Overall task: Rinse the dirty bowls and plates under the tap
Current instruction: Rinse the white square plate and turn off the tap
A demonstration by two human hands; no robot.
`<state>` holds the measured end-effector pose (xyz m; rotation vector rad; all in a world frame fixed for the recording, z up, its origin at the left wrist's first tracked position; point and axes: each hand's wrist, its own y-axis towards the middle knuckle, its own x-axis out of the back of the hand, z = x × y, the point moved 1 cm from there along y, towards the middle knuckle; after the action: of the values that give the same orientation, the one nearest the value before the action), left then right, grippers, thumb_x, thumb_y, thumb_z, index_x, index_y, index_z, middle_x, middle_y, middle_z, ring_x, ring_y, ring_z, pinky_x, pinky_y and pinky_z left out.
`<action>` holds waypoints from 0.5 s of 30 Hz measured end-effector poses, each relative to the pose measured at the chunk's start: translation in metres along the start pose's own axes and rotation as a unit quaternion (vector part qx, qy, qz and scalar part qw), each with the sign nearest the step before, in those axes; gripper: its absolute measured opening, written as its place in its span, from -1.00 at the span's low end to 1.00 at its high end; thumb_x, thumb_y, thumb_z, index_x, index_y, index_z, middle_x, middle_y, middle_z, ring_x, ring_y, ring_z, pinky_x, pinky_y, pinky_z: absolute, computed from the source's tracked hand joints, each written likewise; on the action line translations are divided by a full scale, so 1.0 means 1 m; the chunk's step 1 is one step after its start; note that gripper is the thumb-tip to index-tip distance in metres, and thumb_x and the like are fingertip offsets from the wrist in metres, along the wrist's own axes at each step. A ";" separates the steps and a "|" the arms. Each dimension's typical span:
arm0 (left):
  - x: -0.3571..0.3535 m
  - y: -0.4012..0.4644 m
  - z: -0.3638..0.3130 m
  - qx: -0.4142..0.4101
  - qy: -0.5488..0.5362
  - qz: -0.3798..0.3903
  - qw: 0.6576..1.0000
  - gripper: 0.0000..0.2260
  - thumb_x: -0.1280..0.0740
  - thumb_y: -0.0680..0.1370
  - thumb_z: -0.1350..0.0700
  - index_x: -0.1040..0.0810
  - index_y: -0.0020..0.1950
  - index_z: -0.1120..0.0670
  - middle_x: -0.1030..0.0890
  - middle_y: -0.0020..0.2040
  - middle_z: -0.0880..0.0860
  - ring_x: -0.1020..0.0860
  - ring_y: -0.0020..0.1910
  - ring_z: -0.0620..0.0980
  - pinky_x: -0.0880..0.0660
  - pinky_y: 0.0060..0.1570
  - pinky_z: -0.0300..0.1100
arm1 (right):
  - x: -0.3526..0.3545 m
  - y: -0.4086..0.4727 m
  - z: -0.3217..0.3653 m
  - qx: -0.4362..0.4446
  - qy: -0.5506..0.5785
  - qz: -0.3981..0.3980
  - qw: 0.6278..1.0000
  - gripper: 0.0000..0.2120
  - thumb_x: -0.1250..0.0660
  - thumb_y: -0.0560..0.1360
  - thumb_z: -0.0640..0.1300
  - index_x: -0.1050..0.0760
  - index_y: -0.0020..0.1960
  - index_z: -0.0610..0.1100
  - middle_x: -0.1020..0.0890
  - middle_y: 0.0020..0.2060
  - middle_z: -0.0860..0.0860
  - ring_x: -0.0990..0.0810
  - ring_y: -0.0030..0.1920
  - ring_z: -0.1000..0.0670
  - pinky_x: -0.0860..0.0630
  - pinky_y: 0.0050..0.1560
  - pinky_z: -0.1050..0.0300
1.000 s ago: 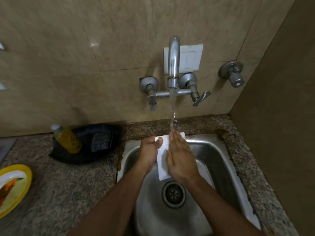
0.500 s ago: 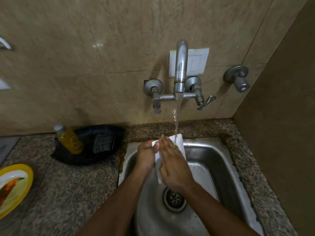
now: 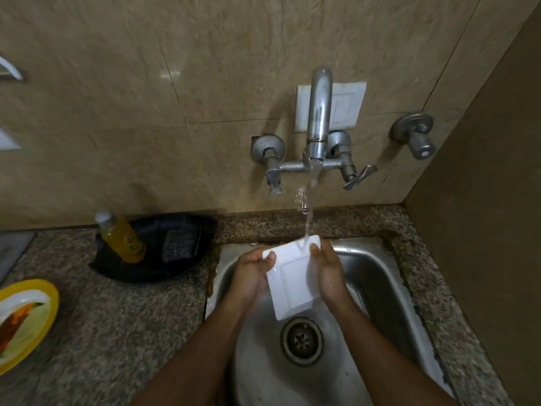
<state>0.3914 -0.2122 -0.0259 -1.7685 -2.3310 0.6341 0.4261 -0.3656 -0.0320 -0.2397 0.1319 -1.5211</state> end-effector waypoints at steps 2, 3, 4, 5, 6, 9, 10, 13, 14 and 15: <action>0.008 0.000 -0.008 0.018 0.035 0.043 0.998 -0.94 -0.39 0.49 0.17 -0.64 -0.07 0.11 -0.68 -0.06 0.19 -0.63 -0.08 0.18 -0.57 -0.07 0.03 | 0.004 0.004 0.005 0.001 -0.011 0.002 1.000 -0.83 -0.23 0.62 -0.11 -0.53 0.16 -0.05 -0.60 -0.01 0.03 -0.55 0.10 -0.06 -0.40 -0.07 0.23; 0.012 0.002 -0.012 0.029 0.070 0.069 0.995 -0.89 -0.43 0.43 0.12 -0.66 -0.07 0.08 -0.68 -0.03 0.19 -0.64 -0.06 0.18 -0.57 -0.03 0.06 | 0.005 0.006 0.008 0.001 -0.047 0.027 0.999 -0.89 -0.24 0.61 -0.10 -0.54 0.06 0.00 -0.60 -0.08 0.06 -0.56 0.04 -0.03 -0.43 -0.07 0.21; 0.013 0.003 -0.016 0.041 0.111 0.108 0.987 -0.83 -0.45 0.41 0.08 -0.68 -0.02 0.06 -0.69 0.01 0.18 -0.65 -0.02 0.18 -0.57 0.02 0.08 | 0.006 0.010 0.009 -0.001 -0.094 0.060 0.994 -0.92 -0.25 0.60 -0.07 -0.53 0.00 0.03 -0.60 -0.09 0.08 -0.57 0.01 -0.02 -0.47 -0.02 0.15; 0.010 0.004 -0.021 0.045 0.133 0.150 0.979 -0.80 -0.46 0.44 0.10 -0.68 0.05 0.07 -0.69 0.04 0.18 -0.66 0.00 0.16 -0.56 0.06 0.06 | 0.006 0.012 0.013 0.000 -0.135 0.093 0.986 -0.92 -0.26 0.60 -0.02 -0.52 -0.01 0.04 -0.60 -0.07 0.06 -0.58 0.01 -0.02 -0.50 0.06 0.04; 0.006 0.004 -0.026 0.039 0.138 0.178 0.974 -0.79 -0.44 0.48 0.17 -0.66 0.11 0.13 -0.69 0.07 0.20 -0.65 0.01 0.15 -0.55 0.08 0.03 | 0.004 0.013 0.019 0.015 -0.165 0.117 0.979 -0.88 -0.26 0.59 0.03 -0.53 0.03 0.03 -0.61 -0.03 0.03 -0.58 0.04 -0.03 -0.51 0.12 -0.07; -0.002 0.007 -0.030 0.013 0.077 0.157 0.984 -0.75 -0.35 0.50 0.37 -0.60 0.17 0.27 -0.64 0.11 0.31 -0.60 0.04 0.22 -0.49 0.13 0.08 | -0.011 0.002 0.033 0.170 -0.310 0.093 0.931 -0.54 -0.10 0.57 0.10 -0.43 0.37 -0.07 -0.51 0.26 -0.08 -0.47 0.27 -0.07 -0.40 0.30 -0.13; -0.004 0.006 -0.028 0.003 0.049 0.139 0.989 -0.74 -0.34 0.50 0.38 -0.59 0.18 0.27 -0.64 0.11 0.31 -0.59 0.05 0.24 -0.48 0.14 0.09 | -0.016 -0.007 0.035 0.234 -0.376 0.087 0.892 -0.47 -0.02 0.58 0.08 -0.29 0.48 -0.09 -0.39 0.41 -0.11 -0.34 0.40 -0.09 -0.30 0.41 -0.11; -0.003 0.006 -0.015 0.000 -0.001 0.110 0.994 -0.72 -0.31 0.52 0.39 -0.60 0.20 0.21 -0.66 0.11 0.26 -0.62 0.08 0.27 -0.50 0.15 0.14 | -0.014 -0.022 0.028 0.306 -0.449 0.093 0.835 -0.42 0.12 0.60 0.09 0.01 0.59 -0.06 -0.02 0.58 0.01 0.06 0.57 0.03 0.01 0.54 -0.01; -0.001 0.005 -0.011 0.003 -0.008 0.096 0.995 -0.72 -0.31 0.51 0.40 -0.61 0.18 0.20 -0.67 0.09 0.25 -0.62 0.08 0.28 -0.51 0.16 0.17 | -0.010 -0.021 0.025 0.283 -0.447 0.073 0.845 -0.41 0.14 0.60 0.10 0.02 0.59 -0.05 0.01 0.57 0.04 0.07 0.56 0.05 -0.01 0.54 -0.04; 0.000 0.004 -0.007 0.006 -0.007 0.082 0.997 -0.72 -0.32 0.50 0.40 -0.61 0.16 0.18 -0.68 0.07 0.23 -0.63 0.07 0.28 -0.52 0.17 0.21 | -0.008 -0.021 0.022 0.255 -0.444 0.056 0.857 -0.41 0.15 0.60 0.11 0.02 0.59 -0.05 0.01 0.57 0.04 0.06 0.56 0.04 -0.04 0.54 -0.07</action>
<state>0.3979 -0.2091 -0.0213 -1.9696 -2.2018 0.6852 0.4105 -0.3564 -0.0061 -0.4712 -0.9694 -1.1456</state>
